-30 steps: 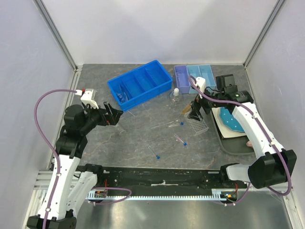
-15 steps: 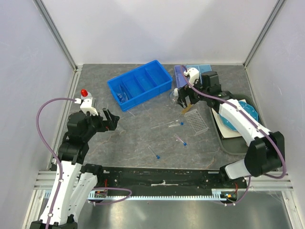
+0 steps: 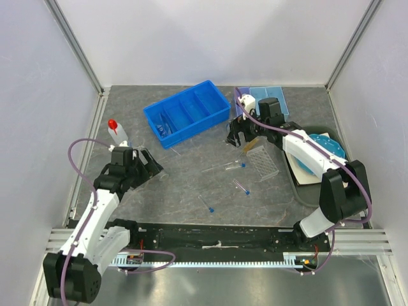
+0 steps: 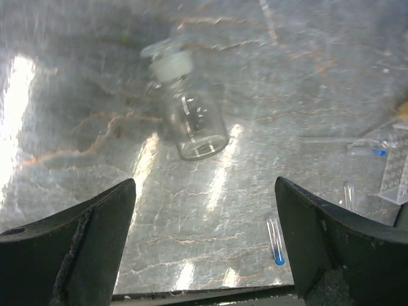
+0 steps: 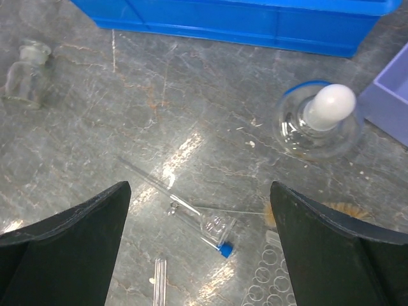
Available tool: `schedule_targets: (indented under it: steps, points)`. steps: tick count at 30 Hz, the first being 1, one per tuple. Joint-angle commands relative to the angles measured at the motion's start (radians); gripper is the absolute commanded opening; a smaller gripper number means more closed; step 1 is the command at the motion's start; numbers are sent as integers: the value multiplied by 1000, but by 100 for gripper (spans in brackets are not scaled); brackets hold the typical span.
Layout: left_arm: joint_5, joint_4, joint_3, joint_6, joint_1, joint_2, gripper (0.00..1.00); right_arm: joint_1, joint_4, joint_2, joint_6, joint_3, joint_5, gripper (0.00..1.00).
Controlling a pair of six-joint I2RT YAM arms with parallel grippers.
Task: Organize the chemistry lab equipment
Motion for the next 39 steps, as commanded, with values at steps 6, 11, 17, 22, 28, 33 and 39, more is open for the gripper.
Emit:
schedule_targets:
  steps: [6, 11, 17, 22, 28, 33, 39]
  points:
    - [-65, 96, 1, -180, 3, 173, 93, 3, 51, -11, -4, -31, -119, 98]
    - [-65, 149, 11, -192, 3, 287, 89, 3, 53, -8, 6, -25, -132, 98]
    - [-82, 180, 39, -201, -2, 425, 82, 5, 51, -15, 6, -28, -138, 98]
    - [-82, 228, 42, -209, -10, 491, 79, 5, 53, -18, 12, -28, -146, 98]
    - [-82, 255, 48, -210, -16, 546, 72, 6, 53, -21, 13, -31, -155, 98]
    - [-111, 258, 59, -190, -22, 567, 64, 8, 58, -21, 16, -34, -161, 98]
    - [-117, 258, 53, -164, -25, 583, 54, 9, 59, -26, 24, -35, -167, 98]
